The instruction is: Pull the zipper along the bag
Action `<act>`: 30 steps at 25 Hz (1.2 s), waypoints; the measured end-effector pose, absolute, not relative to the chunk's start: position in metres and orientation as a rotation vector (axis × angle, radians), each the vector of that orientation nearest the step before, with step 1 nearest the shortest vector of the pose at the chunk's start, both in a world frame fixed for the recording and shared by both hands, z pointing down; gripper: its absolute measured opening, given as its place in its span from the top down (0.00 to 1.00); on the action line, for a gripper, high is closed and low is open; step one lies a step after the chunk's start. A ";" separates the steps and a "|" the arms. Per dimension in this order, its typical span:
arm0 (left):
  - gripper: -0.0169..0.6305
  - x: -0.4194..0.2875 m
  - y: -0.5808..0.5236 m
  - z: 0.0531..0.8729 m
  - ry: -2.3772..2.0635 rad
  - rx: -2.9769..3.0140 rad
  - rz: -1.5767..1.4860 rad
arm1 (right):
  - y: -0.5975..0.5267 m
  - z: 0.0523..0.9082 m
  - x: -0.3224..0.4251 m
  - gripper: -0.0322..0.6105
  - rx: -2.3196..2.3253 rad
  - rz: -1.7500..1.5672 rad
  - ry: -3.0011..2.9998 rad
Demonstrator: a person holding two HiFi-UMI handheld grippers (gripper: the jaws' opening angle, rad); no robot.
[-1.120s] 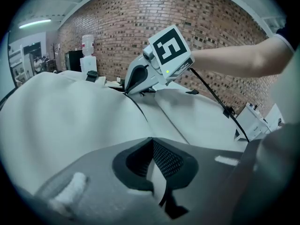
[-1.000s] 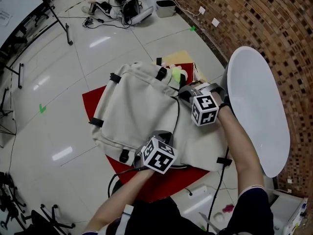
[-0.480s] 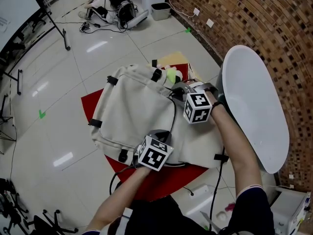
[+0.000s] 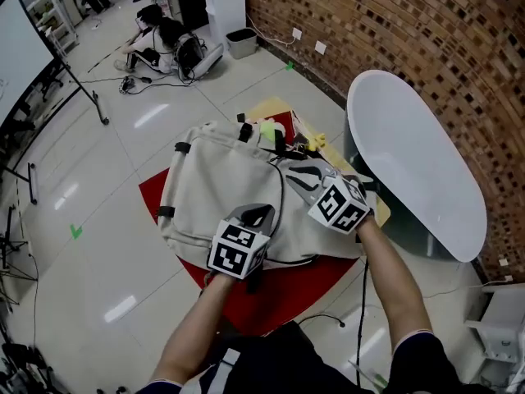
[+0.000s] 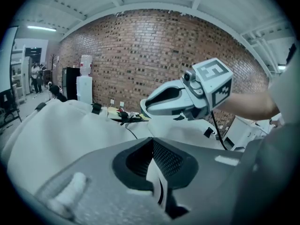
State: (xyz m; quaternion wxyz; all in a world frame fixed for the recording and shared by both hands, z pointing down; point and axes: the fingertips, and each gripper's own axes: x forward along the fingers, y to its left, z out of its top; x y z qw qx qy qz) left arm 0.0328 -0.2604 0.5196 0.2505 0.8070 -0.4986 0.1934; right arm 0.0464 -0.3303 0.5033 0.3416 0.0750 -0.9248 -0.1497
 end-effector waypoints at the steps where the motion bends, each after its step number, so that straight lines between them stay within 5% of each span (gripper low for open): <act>1: 0.97 0.033 -0.260 0.511 -1.350 2.231 0.511 | -0.322 0.496 0.051 0.85 0.260 -0.329 -2.436; 6: 0.97 0.032 -0.239 0.470 -1.274 2.384 0.410 | -0.278 0.456 0.063 0.94 0.669 -0.069 -2.568; 16: 0.97 0.018 -0.178 0.428 -1.130 2.563 0.328 | -0.181 0.427 0.054 0.94 1.069 0.255 -2.585; 30: 0.97 -0.007 -0.123 0.388 -1.082 2.670 0.228 | -0.122 0.378 0.029 0.95 1.227 0.144 -2.701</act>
